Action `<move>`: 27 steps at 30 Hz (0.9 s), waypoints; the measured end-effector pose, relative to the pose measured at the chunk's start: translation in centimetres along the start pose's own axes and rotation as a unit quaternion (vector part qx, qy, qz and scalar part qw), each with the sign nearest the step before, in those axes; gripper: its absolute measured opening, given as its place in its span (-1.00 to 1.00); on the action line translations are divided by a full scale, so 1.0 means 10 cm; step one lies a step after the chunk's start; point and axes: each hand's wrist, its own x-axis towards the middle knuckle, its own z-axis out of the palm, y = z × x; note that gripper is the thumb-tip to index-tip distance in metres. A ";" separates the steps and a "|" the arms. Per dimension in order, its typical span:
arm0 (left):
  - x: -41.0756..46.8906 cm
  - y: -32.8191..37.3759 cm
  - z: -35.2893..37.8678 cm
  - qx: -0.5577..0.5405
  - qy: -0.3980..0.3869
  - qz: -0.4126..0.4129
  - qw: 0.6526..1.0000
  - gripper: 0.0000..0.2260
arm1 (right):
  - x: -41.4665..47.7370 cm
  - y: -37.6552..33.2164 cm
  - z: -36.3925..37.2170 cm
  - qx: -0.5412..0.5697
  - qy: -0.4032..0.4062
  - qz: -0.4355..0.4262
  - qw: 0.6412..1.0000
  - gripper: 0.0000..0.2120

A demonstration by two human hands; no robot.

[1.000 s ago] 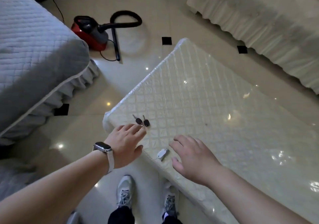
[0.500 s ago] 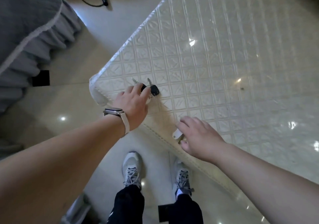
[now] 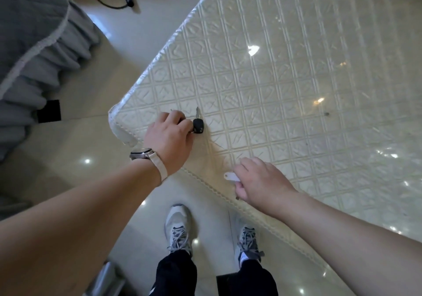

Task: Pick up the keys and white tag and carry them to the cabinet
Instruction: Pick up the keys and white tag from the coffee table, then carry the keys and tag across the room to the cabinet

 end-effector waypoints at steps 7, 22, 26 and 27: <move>-0.21 0.21 -0.06 -0.085 0.040 -0.059 0.994 -0.87 | -0.02 -0.04 0.02 0.098 -0.002 0.094 0.991 -0.89; -0.43 1.10 -1.69 -0.540 0.052 -0.194 0.817 -0.83 | -0.61 -0.70 -1.65 0.570 0.062 0.326 0.752 -0.75; -0.48 1.33 -2.34 -0.573 0.048 -0.177 0.799 -0.82 | -0.85 -0.98 -2.23 0.563 0.060 0.321 0.760 -0.73; -0.50 1.38 -2.49 -0.570 0.046 -0.179 0.801 -0.81 | -0.92 -1.04 -2.38 0.560 0.065 0.319 0.762 -0.72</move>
